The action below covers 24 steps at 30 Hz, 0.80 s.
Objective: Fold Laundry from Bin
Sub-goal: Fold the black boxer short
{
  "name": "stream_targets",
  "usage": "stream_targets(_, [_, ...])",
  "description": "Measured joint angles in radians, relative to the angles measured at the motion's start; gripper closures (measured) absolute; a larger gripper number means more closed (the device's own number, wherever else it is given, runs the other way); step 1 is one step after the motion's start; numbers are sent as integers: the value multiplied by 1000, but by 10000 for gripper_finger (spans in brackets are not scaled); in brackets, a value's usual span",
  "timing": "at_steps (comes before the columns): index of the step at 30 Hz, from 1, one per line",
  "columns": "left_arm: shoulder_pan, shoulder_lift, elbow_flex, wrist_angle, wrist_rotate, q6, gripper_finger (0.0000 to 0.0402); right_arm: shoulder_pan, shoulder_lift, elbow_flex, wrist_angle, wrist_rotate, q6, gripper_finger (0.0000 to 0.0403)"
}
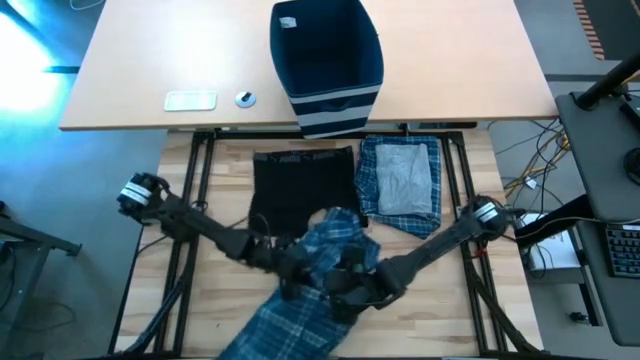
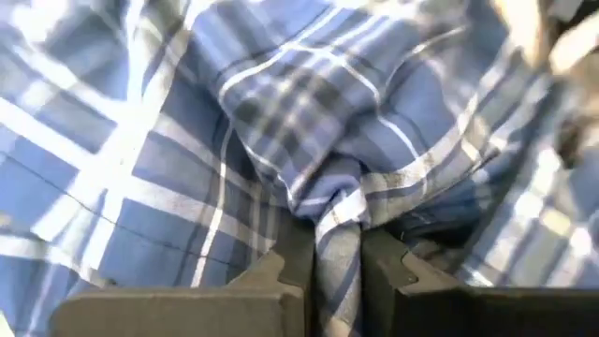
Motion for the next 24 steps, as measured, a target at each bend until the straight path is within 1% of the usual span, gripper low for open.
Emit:
stream_targets(5, [18,-37,90,-35,-7,106,385,-65,89,-50,-10,-110,69,64])
stream_targets(7, [14,-75,109,-79,1,123,376,-82,117,-66,-2,-145,105,83])
stream_targets(9, [13,-127,120,-143,8,123,355,-91,135,-79,-19,-192,141,115])
stream_targets(12, [9,-243,127,-290,-1,120,307,-82,155,-81,-85,-274,179,192])
stream_targets(15, [10,-346,116,-480,-33,115,257,-49,152,-81,-233,-345,200,292])
stream_targets(17, [14,-424,116,-577,-67,116,227,-16,151,-83,-366,-413,233,361])
stream_targets(18, [14,-464,118,-626,-89,114,214,2,141,-84,-445,-451,255,375])
stream_targets(20, [14,-523,114,-701,-131,94,193,40,115,-84,-599,-519,303,382])
stream_targets(22, [16,-566,106,-742,-172,78,180,76,79,-84,-738,-605,321,385])
stream_targets(23, [17,-585,104,-746,-191,69,176,95,60,-86,-767,-650,319,386])
stream_targets(24, [21,-603,105,-747,-214,48,173,113,32,-96,-753,-692,312,388])
